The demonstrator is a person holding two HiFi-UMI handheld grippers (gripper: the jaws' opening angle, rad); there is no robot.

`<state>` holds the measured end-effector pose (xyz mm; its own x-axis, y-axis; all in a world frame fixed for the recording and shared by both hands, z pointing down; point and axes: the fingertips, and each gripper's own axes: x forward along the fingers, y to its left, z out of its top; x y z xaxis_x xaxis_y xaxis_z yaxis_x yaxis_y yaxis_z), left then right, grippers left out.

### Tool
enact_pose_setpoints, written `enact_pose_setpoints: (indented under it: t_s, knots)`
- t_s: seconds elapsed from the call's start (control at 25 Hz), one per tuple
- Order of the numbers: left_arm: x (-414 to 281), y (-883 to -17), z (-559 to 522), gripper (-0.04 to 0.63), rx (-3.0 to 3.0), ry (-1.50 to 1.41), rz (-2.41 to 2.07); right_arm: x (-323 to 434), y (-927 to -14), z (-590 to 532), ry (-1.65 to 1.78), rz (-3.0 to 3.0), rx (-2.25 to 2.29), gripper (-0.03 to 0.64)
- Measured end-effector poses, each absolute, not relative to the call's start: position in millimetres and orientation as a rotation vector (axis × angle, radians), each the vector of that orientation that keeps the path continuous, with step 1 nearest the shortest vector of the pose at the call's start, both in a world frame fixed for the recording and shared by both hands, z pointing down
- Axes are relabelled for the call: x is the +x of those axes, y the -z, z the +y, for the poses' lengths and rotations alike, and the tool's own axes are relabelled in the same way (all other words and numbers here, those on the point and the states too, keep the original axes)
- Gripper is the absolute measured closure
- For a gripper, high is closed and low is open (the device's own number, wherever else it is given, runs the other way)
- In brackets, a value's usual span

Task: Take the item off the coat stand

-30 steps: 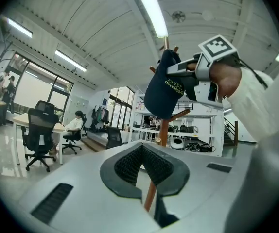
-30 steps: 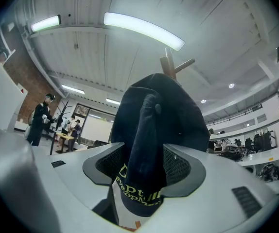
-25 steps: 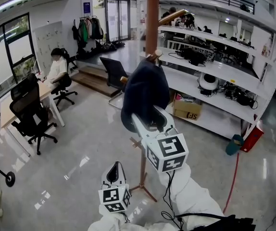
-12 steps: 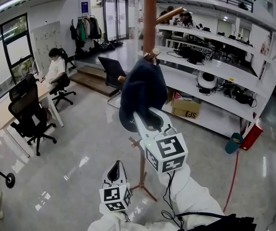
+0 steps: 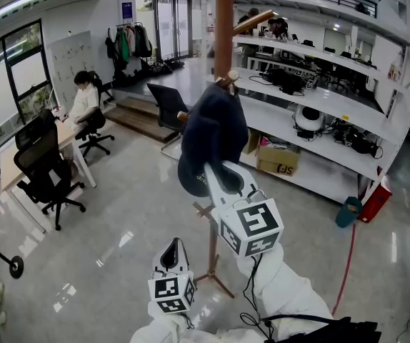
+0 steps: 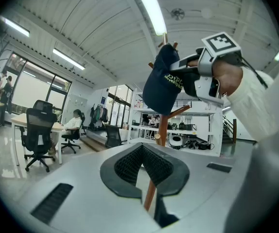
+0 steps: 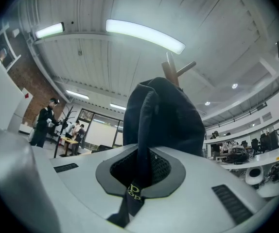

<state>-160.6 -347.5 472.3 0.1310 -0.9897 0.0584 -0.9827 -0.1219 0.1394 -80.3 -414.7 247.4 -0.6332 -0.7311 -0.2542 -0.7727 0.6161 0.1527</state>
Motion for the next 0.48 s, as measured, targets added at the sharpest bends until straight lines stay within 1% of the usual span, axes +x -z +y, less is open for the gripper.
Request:
enact_pose_setpoints:
  t_s: [0.48]
  knots:
    - [-158.4,-469.7,-347.4,0.607,2.262,0.089,-1.977,-75.7,-227.9,-403.4,-0.464,2.629,-1.244,0.603]
